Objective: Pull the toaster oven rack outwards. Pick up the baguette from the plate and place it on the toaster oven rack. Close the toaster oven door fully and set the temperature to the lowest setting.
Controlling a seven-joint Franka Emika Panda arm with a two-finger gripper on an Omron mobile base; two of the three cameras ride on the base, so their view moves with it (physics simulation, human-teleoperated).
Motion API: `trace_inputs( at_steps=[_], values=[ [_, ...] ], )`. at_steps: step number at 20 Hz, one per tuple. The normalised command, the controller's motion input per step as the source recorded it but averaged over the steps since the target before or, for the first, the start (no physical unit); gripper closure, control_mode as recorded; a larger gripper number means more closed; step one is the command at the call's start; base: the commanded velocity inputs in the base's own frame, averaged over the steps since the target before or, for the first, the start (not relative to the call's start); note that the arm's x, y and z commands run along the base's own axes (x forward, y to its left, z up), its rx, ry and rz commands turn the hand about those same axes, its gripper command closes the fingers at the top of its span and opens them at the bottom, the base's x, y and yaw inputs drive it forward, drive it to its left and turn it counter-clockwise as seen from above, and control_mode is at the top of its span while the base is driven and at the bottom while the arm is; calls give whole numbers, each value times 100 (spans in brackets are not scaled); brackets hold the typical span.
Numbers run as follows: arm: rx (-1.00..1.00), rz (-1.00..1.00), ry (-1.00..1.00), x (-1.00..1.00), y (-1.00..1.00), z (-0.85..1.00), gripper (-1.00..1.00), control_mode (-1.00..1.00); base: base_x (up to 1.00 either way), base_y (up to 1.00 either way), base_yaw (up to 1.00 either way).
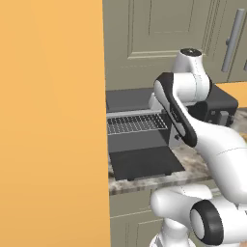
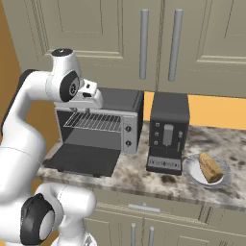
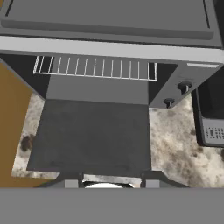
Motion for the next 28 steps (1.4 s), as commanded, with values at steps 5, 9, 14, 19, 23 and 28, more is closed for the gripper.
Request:
trace_inputs(
  at_steps=[5,9,14,19,23,28],
  values=[
    [0,0,0,-11,0,-4,-100,-100,0,0,0],
    [-8,0,-3,-41,0,-35,-100,-100,0,0,0],
    [-17,0,-16,-39,0,-55,-100,-100,0,0,0],
    [-10,0,-17,-6,0,-53,-100,-100,0,0,0],
    [0,0,-22,2,0,-46,-100,-100,0,0,0],
    [0,0,-14,25,0,-31,-100,-100,0,0,0]
  ],
)
